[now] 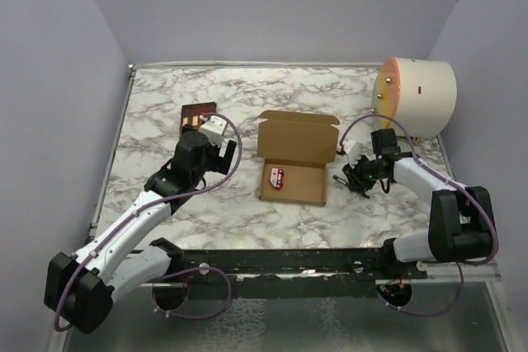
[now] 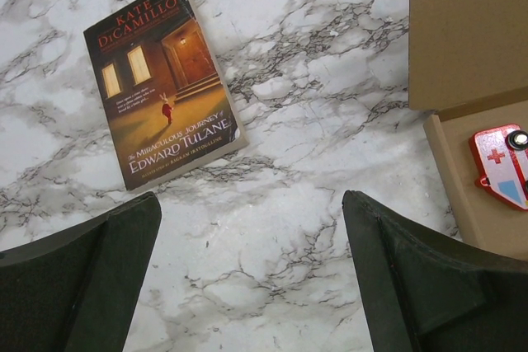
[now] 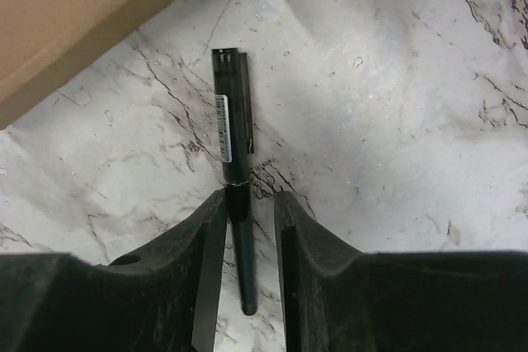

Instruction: Fold the paper box

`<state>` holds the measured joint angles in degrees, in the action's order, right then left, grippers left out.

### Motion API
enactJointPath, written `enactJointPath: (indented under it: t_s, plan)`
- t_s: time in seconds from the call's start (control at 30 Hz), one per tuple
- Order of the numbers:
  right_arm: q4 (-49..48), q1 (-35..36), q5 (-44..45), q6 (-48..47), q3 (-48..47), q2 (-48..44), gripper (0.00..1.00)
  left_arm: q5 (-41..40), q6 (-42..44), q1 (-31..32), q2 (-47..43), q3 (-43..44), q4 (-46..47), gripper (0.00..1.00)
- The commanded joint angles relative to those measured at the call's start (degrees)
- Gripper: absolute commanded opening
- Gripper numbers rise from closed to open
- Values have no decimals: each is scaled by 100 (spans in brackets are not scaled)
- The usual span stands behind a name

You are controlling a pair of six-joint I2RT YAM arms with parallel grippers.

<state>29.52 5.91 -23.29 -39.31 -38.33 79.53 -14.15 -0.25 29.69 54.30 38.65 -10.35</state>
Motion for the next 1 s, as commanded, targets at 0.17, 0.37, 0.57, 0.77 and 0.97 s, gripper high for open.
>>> enactJointPath:
  t_s: [0.17, 0.37, 0.57, 0.77, 0.97]
  plan:
    - [111, -56, 235, -178, 11, -63, 28, 148, 52, -57, 3, 12, 171, 95]
    - [224, -55, 220, -234, -44, 75, 4, 140, 66, -61, -20, 13, 161, 95]
    - [358, -78, 197, -244, -139, -62, 1, 118, 67, -65, -62, 2, 158, 95]
    - [434, -193, 0, -290, -176, -549, 1, 100, 69, -69, -72, 9, 157, 95]
    - [584, -205, -476, -519, -163, -1277, 1, 55, 74, -69, -106, -2, 162, 95]
